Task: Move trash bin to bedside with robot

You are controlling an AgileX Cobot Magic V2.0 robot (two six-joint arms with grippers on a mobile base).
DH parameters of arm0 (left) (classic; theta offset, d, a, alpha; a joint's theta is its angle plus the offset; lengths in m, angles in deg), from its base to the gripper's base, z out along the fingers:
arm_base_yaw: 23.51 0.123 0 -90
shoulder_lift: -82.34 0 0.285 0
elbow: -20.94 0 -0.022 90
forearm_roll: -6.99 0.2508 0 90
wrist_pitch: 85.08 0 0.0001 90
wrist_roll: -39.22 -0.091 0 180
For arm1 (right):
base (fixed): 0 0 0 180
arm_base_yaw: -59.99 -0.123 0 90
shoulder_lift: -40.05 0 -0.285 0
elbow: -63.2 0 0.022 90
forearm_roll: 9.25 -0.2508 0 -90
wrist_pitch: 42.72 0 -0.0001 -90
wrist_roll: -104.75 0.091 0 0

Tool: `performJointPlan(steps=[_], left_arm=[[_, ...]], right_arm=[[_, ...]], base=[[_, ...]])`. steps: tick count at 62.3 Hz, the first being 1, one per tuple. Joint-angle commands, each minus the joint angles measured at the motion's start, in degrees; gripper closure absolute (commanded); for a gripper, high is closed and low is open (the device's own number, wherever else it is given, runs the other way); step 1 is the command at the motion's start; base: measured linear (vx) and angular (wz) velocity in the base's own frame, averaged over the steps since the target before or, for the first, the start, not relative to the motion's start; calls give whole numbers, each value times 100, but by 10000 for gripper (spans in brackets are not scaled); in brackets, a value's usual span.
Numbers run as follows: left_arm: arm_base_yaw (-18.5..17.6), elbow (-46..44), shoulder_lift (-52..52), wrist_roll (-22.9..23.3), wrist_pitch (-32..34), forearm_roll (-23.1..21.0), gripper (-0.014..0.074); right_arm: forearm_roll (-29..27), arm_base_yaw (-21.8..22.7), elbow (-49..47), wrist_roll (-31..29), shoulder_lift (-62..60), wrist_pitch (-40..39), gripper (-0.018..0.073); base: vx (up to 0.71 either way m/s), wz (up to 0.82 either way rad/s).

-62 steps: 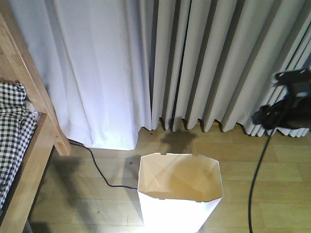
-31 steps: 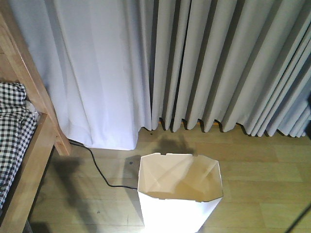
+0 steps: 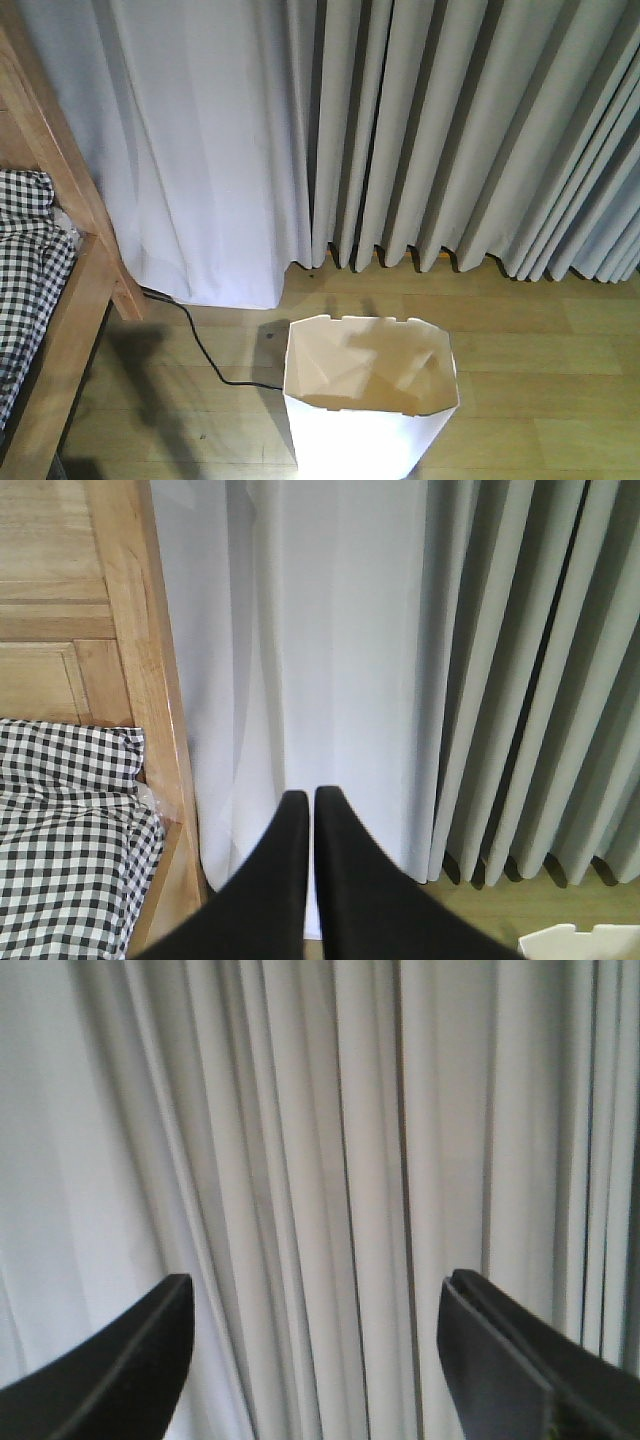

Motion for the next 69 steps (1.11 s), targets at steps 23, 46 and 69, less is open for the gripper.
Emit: performJointPlan(steps=[23, 46, 69], left_arm=[[-17, 107, -82, 25, 398, -17, 603], [-17, 107, -82, 25, 398, -17, 603], [-17, 107, -82, 25, 398, -17, 603]], right_arm=[[453, 7, -156, -48, 52, -200, 312], [372, 7, -156, -29, 52, -412, 568], [669, 7, -24, 130, -12, -373, 568]], base=[[0, 0], [0, 0], [0, 0]])
